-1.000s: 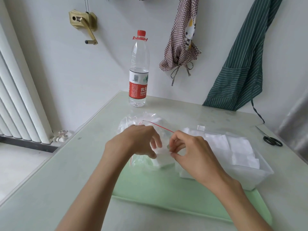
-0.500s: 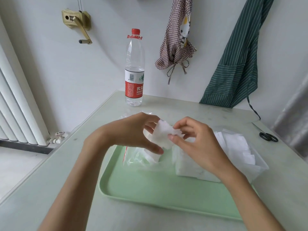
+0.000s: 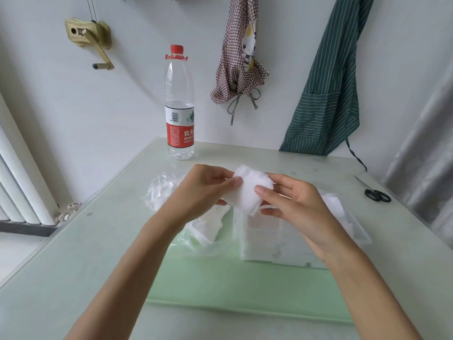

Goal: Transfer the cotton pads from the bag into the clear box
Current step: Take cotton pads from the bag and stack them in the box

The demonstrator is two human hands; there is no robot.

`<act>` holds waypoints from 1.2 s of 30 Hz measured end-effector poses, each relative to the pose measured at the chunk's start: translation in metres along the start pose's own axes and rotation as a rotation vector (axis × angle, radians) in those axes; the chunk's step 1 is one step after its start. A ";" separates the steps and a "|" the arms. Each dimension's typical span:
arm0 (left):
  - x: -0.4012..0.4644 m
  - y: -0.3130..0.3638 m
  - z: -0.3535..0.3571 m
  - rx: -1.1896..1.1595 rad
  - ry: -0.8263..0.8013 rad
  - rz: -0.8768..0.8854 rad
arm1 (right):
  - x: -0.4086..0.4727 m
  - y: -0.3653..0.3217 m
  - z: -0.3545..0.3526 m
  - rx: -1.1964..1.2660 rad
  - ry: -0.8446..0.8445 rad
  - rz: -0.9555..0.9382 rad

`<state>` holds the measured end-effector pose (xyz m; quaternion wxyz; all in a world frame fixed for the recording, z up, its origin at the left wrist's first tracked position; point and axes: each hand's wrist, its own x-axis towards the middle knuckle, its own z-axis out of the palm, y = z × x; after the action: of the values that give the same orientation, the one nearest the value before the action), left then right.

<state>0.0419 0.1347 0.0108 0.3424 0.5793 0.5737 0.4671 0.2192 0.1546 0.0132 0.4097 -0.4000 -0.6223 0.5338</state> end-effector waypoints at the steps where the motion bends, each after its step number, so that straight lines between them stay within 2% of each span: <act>1: 0.000 0.000 0.007 0.048 0.047 0.045 | 0.001 0.001 0.001 -0.017 0.047 -0.027; 3: -0.001 -0.001 0.018 0.143 0.157 0.122 | 0.003 0.002 0.002 -0.062 0.117 -0.093; 5: -0.001 -0.001 0.026 0.130 0.201 0.150 | 0.003 0.001 -0.002 -0.097 0.160 -0.155; 7: 0.000 0.007 0.036 0.035 0.160 0.126 | 0.002 -0.002 -0.011 -0.092 0.200 -0.192; 10: 0.001 0.019 0.050 -0.130 0.013 0.036 | 0.002 -0.006 -0.027 -0.005 0.292 -0.211; 12: 0.006 0.027 0.060 -0.158 -0.049 0.014 | 0.000 -0.007 -0.041 -0.001 0.326 -0.205; 15: 0.017 0.033 0.074 -0.157 -0.021 0.063 | -0.003 -0.009 -0.063 -0.100 0.296 -0.151; 18: 0.032 0.039 0.084 -0.019 -0.049 0.131 | -0.007 -0.012 -0.092 -0.186 0.168 -0.095; 22: 0.046 0.047 0.100 0.118 -0.240 0.156 | -0.013 -0.013 -0.120 -0.330 0.049 -0.071; 30: 0.045 0.032 0.141 0.469 -0.272 0.151 | -0.009 0.010 -0.147 -0.612 0.028 0.008; 36: 0.042 0.032 0.138 0.606 -0.315 0.120 | 0.000 0.019 -0.139 -0.768 0.040 -0.052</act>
<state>0.1777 0.1922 0.0014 0.2112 0.7523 0.5913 0.1995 0.3511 0.2032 0.0079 0.2554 -0.5187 -0.7788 0.2432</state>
